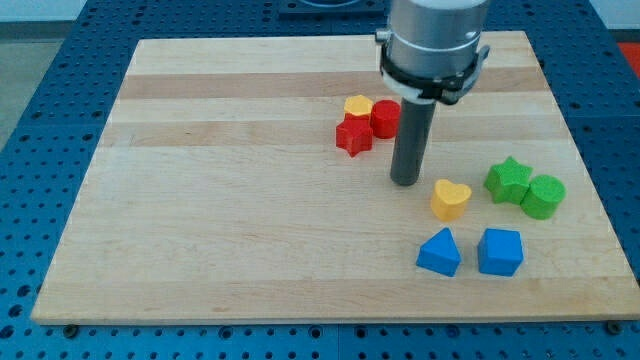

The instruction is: Push the yellow heart near to the red blocks

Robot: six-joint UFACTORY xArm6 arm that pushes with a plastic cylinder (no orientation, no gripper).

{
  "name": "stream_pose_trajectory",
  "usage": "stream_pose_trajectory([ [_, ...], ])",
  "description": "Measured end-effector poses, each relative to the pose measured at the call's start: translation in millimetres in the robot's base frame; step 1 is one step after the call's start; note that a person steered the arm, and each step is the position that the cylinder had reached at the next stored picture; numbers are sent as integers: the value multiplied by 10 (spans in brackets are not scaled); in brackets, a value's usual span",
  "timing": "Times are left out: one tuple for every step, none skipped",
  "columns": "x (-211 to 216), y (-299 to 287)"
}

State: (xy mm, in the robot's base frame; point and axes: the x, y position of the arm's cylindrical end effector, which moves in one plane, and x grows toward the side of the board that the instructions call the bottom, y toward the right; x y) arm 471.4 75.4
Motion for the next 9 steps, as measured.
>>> stream_pose_trajectory([
  [274,-155],
  [518,-188],
  [553,-174],
  [553,-54],
  [553,149],
  [553,334],
  [553,509],
  [553,668],
  [511,699],
])
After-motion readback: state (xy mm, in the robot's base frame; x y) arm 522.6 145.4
